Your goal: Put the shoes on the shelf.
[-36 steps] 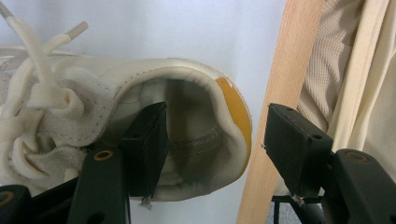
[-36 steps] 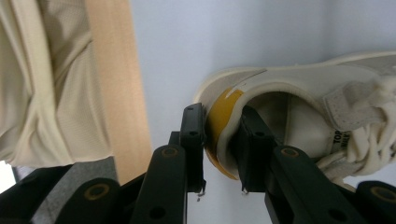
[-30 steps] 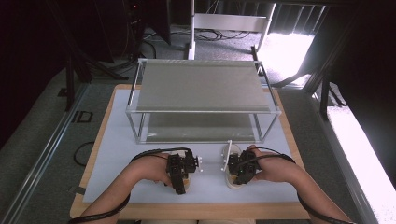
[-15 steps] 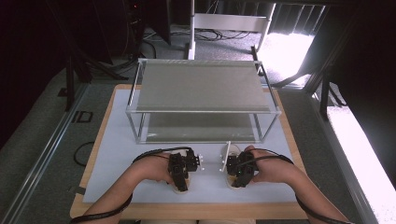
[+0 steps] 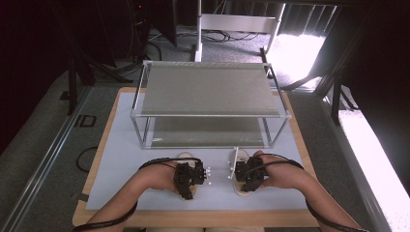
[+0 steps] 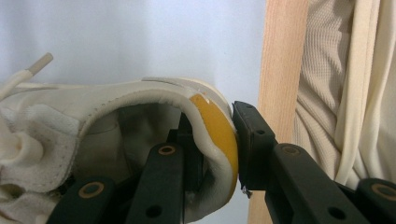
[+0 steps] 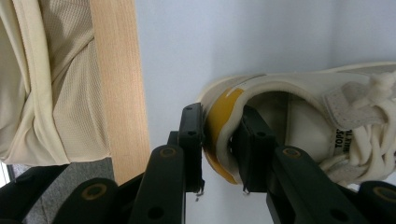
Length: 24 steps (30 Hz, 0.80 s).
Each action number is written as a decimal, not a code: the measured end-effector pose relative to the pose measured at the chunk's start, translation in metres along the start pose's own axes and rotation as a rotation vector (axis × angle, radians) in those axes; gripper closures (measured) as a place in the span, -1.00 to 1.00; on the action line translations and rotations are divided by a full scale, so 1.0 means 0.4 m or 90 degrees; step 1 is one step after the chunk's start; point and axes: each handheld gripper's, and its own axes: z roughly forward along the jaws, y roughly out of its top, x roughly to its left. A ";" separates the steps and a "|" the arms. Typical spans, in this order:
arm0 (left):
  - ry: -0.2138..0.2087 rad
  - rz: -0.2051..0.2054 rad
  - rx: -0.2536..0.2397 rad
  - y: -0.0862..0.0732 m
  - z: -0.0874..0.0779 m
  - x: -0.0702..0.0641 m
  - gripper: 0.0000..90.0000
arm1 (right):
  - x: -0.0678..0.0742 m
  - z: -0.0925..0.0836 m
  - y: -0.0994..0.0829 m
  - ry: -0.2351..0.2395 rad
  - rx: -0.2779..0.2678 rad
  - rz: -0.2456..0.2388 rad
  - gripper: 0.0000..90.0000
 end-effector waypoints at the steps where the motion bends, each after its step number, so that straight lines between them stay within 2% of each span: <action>1: -0.001 0.006 -0.001 -0.001 0.000 -0.002 0.68 | 0.001 -0.001 0.001 -0.001 -0.001 -0.003 0.65; 2: -0.001 0.006 -0.001 -0.001 0.000 -0.002 0.69 | 0.001 -0.001 0.001 -0.001 -0.001 -0.003 0.65; 3: -0.002 0.023 -0.006 0.004 -0.004 -0.005 0.70 | 0.000 -0.009 0.001 -0.006 -0.006 -0.005 0.65; 5: -0.004 0.029 -0.014 0.012 -0.010 -0.008 0.70 | 0.000 -0.014 0.000 -0.009 -0.011 -0.003 0.65; 7: 0.002 0.036 -0.015 0.017 -0.015 -0.006 0.71 | 0.000 -0.020 0.000 -0.017 -0.012 -0.007 0.65; 8: 0.008 0.038 -0.025 0.026 -0.022 -0.004 0.72 | -0.001 -0.023 -0.001 -0.020 -0.016 -0.009 0.65; 9: 0.015 0.049 -0.024 0.031 -0.026 -0.002 0.72 | -0.001 -0.027 -0.002 -0.022 -0.017 -0.008 0.65; 13: 0.026 0.052 -0.041 0.046 -0.035 0.004 0.73 | -0.003 -0.040 -0.007 -0.033 -0.024 -0.006 0.65; 15: 0.029 0.058 -0.038 0.053 -0.038 0.008 0.73 | -0.004 -0.045 -0.010 -0.036 -0.026 -0.006 0.65; 19: 0.028 0.051 -0.035 0.069 -0.043 0.021 0.73 | -0.008 -0.054 -0.013 -0.043 -0.024 -0.003 0.65; 24: 0.035 0.059 -0.038 0.091 -0.056 0.048 0.73 | -0.019 -0.061 -0.017 -0.049 -0.025 0.001 0.65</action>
